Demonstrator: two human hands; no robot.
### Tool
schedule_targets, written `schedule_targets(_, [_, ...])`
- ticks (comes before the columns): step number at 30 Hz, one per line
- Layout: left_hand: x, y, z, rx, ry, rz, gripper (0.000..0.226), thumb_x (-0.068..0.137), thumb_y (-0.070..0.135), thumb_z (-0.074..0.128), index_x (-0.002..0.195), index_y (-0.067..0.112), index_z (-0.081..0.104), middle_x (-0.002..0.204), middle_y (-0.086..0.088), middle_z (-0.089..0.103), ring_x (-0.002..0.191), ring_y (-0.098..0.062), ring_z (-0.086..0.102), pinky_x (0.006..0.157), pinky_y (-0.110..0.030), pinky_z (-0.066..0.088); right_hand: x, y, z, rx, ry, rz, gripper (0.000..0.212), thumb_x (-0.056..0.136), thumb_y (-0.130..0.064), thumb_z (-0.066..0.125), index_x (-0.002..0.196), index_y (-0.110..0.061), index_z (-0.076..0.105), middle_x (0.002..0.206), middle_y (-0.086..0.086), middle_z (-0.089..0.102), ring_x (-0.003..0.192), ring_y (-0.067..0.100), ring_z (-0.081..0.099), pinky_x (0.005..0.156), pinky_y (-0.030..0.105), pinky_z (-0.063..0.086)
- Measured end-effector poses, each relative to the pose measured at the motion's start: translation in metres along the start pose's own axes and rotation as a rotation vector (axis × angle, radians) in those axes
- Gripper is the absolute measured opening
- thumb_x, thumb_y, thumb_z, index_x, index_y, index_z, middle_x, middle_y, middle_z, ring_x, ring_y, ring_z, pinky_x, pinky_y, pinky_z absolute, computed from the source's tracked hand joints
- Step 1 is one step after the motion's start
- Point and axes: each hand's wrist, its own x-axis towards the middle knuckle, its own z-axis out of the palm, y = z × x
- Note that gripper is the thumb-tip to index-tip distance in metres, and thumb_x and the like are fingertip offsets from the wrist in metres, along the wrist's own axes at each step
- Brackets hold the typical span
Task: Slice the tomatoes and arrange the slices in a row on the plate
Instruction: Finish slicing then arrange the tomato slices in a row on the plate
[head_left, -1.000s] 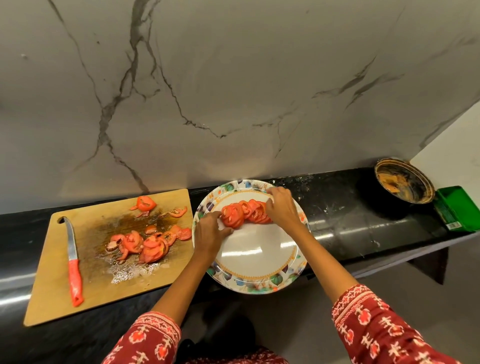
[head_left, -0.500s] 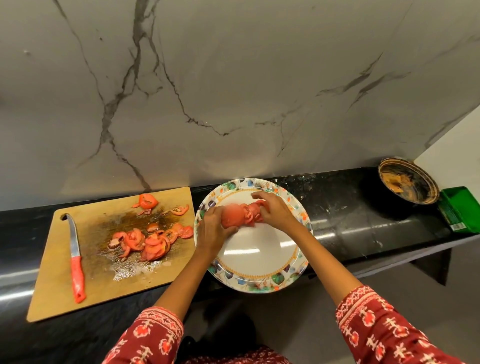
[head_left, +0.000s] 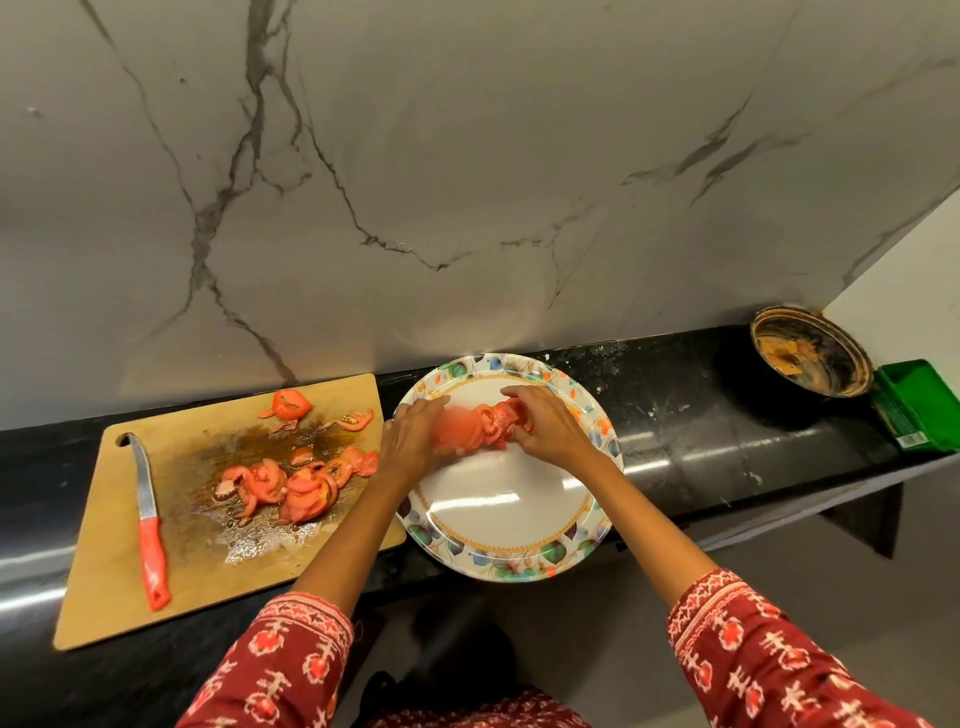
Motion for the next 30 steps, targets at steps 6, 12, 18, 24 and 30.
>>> schedule_targets(6, [0.002, 0.007, -0.002, -0.034, -0.061, 0.064, 0.081, 0.077, 0.043, 0.070, 0.144, 0.028, 0.028, 0.149, -0.003, 0.032, 0.136, -0.026, 0.021, 0.108, -0.042, 0.020, 0.000, -0.008, 0.001, -0.006, 0.056, -0.044, 0.044, 0.085, -0.012, 0.061, 0.128, -0.011, 0.052, 0.133, 0.008, 0.053, 0.127, 0.023, 0.043, 0.106, 0.033, 0.031])
schedule_targets(12, [0.003, 0.002, -0.005, 0.098, -0.057, 0.067, 0.072, 0.080, 0.045, 0.066, 0.142, 0.027, 0.033, 0.145, -0.003, 0.038, 0.132, -0.022, 0.026, 0.098, -0.034, 0.022, 0.000, -0.015, 0.005, -0.063, 0.012, -0.089, 0.045, 0.088, -0.020, 0.061, 0.131, -0.012, 0.050, 0.134, 0.009, 0.052, 0.127, 0.024, 0.042, 0.106, 0.034, 0.030])
schedule_targets(18, [-0.004, -0.004, -0.008, 0.098, -0.044, 0.030, 0.091, 0.071, 0.048, 0.073, 0.145, 0.028, 0.025, 0.147, -0.005, 0.032, 0.136, -0.023, 0.020, 0.109, -0.043, 0.017, 0.000, -0.018, 0.007, -0.076, -0.054, -0.096, 0.062, 0.083, -0.030, 0.067, 0.137, -0.016, 0.041, 0.138, 0.006, 0.048, 0.130, 0.022, 0.039, 0.106, 0.034, 0.027])
schedule_targets(24, [0.002, 0.007, -0.004, 0.022, -0.069, 0.062, 0.090, 0.068, 0.046, 0.077, 0.143, 0.027, 0.030, 0.144, -0.008, 0.036, 0.135, -0.025, 0.023, 0.108, -0.042, 0.021, 0.007, -0.030, 0.009, -0.174, -0.076, -0.154, 0.060, 0.083, -0.030, 0.068, 0.136, -0.016, 0.043, 0.140, 0.006, 0.046, 0.133, 0.023, 0.034, 0.110, 0.037, 0.021])
schedule_targets(30, [0.003, 0.012, 0.000, 0.027, 0.011, 0.063, 0.062, 0.076, 0.049, 0.069, 0.130, 0.028, 0.049, 0.135, 0.001, 0.050, 0.130, -0.020, 0.030, 0.099, -0.038, 0.021, 0.007, -0.029, 0.007, -0.156, -0.073, -0.130, 0.057, 0.083, -0.031, 0.067, 0.133, -0.015, 0.044, 0.136, 0.005, 0.048, 0.131, 0.022, 0.035, 0.107, 0.037, 0.023])
